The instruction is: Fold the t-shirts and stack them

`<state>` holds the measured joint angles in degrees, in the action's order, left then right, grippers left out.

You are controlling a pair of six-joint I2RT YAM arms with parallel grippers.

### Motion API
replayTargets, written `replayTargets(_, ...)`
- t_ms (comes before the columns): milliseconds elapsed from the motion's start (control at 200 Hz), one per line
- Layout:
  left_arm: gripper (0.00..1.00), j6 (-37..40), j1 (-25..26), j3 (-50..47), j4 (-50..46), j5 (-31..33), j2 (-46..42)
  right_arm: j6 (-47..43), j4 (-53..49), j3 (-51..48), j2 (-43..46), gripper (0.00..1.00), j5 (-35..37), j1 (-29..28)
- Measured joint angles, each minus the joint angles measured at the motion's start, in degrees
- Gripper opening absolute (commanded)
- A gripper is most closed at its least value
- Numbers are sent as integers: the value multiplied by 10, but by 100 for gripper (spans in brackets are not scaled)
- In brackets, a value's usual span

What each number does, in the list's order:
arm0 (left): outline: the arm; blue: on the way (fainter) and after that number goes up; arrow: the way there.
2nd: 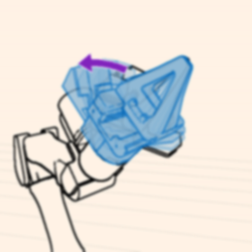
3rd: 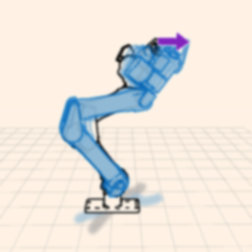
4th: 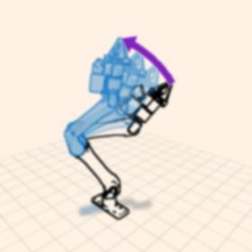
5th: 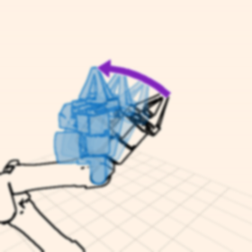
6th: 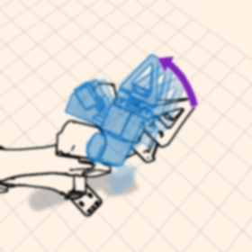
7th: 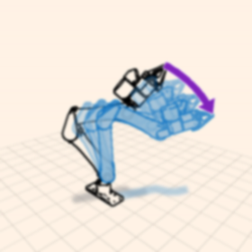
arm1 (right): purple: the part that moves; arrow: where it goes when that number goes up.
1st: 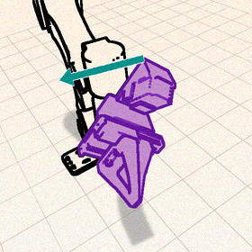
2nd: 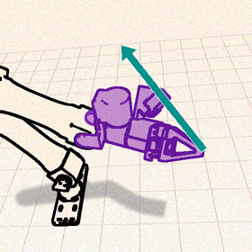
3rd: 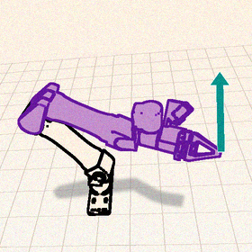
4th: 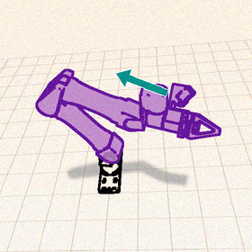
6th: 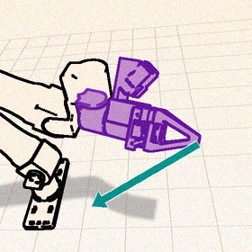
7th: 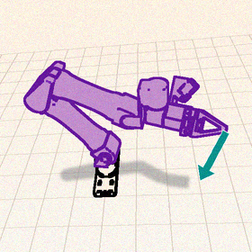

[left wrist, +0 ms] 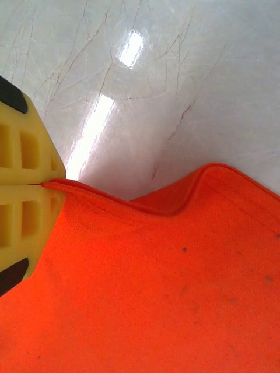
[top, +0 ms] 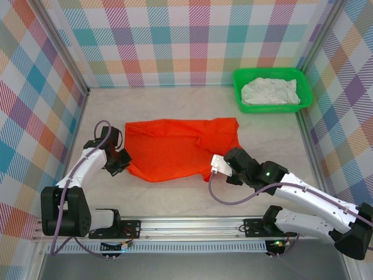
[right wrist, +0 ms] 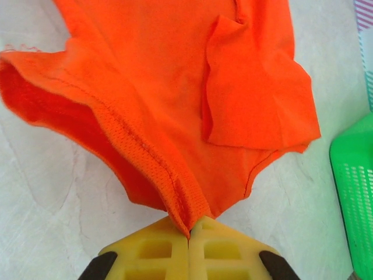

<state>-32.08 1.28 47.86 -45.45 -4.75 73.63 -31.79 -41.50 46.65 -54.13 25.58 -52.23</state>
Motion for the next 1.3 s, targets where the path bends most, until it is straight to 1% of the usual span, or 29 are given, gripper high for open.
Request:
replayTargets(115, 0, 0, -6, 18, -12, 2, 4, 16, 24, 0, -19, 0, 7, 24)
replayTargets(260, 0, 0, -12, 43, -15, 2, 30, 29, 60, 1, -59, 0, 5, 74)
replayTargets(430, 0, 0, -20, 54, -15, 2, 67, 32, 99, 20, -115, 0, -13, 132)
replayTargets(635, 0, 0, -24, 86, -17, 4, 109, 29, 157, 43, -198, 0, -40, 180)
replayTargets(830, 0, 0, -25, 120, -16, 10, 154, 26, 185, 73, -276, 0, -55, 212)
replayTargets(970, 0, 0, -26, 137, -14, 16, 188, 27, 198, 93, -314, 0, -63, 231)
replayTargets(1270, 0, -1, -26, 149, -13, 30, 231, 40, 218, 136, -397, 0, -67, 246)
replayTargets(1300, 0, -1, -26, 151, -12, 31, 233, 42, 219, 139, -405, 1, -66, 247)
